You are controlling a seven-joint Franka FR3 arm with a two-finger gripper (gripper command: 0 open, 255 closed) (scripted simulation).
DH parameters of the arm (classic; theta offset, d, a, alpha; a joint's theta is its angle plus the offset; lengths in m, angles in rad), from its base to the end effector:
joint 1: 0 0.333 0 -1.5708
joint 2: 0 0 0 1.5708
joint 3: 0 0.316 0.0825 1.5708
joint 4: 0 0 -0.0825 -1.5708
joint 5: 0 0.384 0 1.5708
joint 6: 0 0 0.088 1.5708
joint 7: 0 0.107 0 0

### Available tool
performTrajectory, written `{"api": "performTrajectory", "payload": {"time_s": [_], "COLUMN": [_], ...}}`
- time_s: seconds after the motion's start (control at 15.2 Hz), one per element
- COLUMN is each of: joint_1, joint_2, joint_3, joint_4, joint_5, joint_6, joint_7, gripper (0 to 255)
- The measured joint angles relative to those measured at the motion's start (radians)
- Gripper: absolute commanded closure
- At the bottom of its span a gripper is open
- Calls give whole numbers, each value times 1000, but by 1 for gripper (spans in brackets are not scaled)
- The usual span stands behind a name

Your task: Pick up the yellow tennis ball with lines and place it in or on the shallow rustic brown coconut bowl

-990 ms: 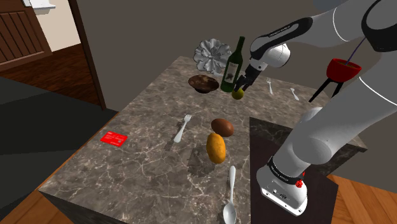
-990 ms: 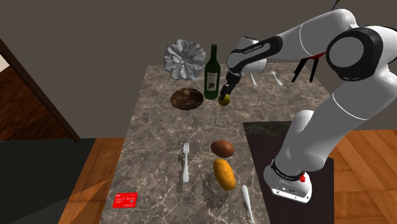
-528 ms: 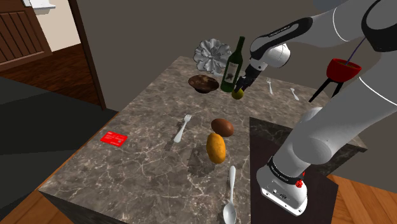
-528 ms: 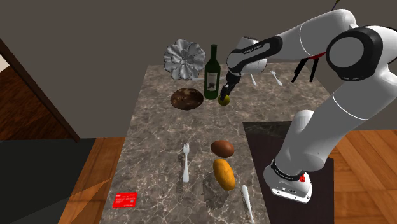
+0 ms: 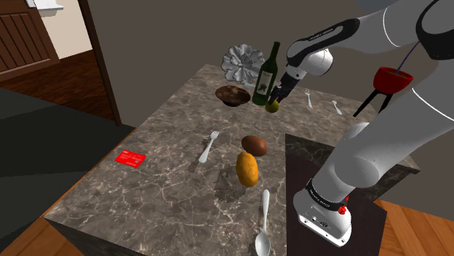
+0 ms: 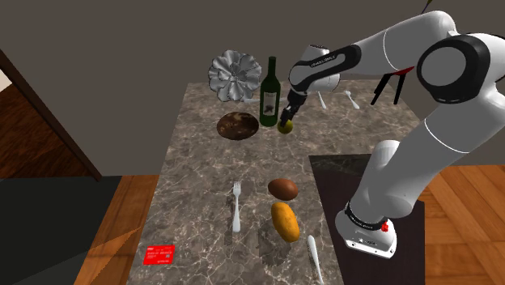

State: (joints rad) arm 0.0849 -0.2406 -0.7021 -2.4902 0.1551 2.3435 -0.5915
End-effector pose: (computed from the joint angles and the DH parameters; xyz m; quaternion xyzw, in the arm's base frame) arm 0.3742 -0.2596 0.3594 -0.9892 0.0599 -0.0874 0.1018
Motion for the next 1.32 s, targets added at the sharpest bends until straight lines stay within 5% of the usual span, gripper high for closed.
{"api": "performTrajectory", "payload": {"time_s": [1.32], "joint_1": [-50], "joint_2": [-150], "joint_3": [84], "joint_4": [151], "joint_5": [-109], "joint_6": [-269], "joint_7": [139], "gripper": [255]}}
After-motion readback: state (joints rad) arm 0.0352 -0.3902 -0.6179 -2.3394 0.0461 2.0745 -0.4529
